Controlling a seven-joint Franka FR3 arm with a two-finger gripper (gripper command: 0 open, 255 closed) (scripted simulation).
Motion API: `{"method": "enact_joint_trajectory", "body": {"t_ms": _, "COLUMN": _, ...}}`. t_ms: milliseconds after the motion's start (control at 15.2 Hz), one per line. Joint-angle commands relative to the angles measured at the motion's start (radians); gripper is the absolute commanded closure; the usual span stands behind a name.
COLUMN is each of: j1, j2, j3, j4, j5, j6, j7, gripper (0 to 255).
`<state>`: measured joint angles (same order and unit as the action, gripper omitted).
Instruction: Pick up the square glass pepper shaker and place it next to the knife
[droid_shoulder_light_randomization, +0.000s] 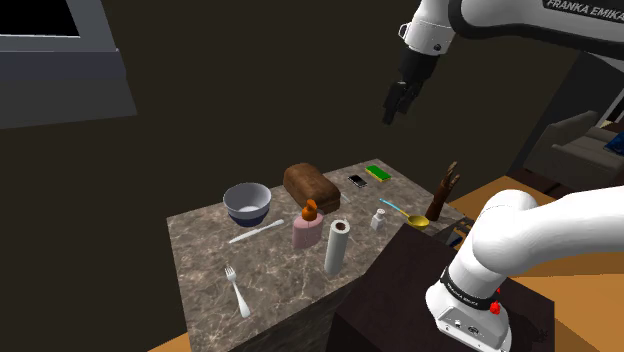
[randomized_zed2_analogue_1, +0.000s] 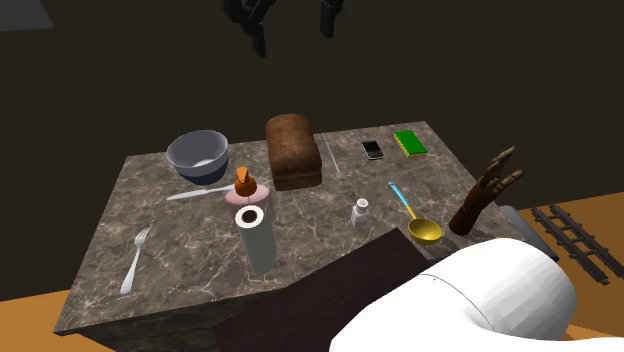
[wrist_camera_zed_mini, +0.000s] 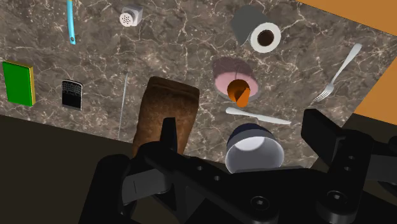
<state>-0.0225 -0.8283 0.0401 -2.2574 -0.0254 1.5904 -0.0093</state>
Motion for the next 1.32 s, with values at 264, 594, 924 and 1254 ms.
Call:
{"method": "enact_joint_trajectory", "body": {"t_ms": 264, "j1": -0.006, "j2": -0.028, "j3": -0.042, "j4": -0.14, "j5": -0.024, "j6": 0.103, "j7": -0.048, "gripper": 0}}
{"method": "enact_joint_trajectory", "body": {"t_ms": 594, "j1": -0.021, "j2": -0.035, "j3": -0.1, "j4": -0.293, "j5": -0.06, "j6": 0.238, "j7": -0.108, "gripper": 0}}
{"method": "enact_joint_trajectory", "body": {"t_ms": 924, "j1": -0.045, "j2": -0.004, "j3": -0.164, "j4": -0.422, "j5": -0.104, "j6": 0.389, "j7": -0.17, "gripper": 0}}
{"method": "enact_joint_trajectory", "body": {"t_ms": 1254, "j1": -0.075, "j2": 0.077, "j3": -0.235, "j4": -0.522, "j5": -0.153, "j6": 0.56, "j7": -0.233, "gripper": 0}}
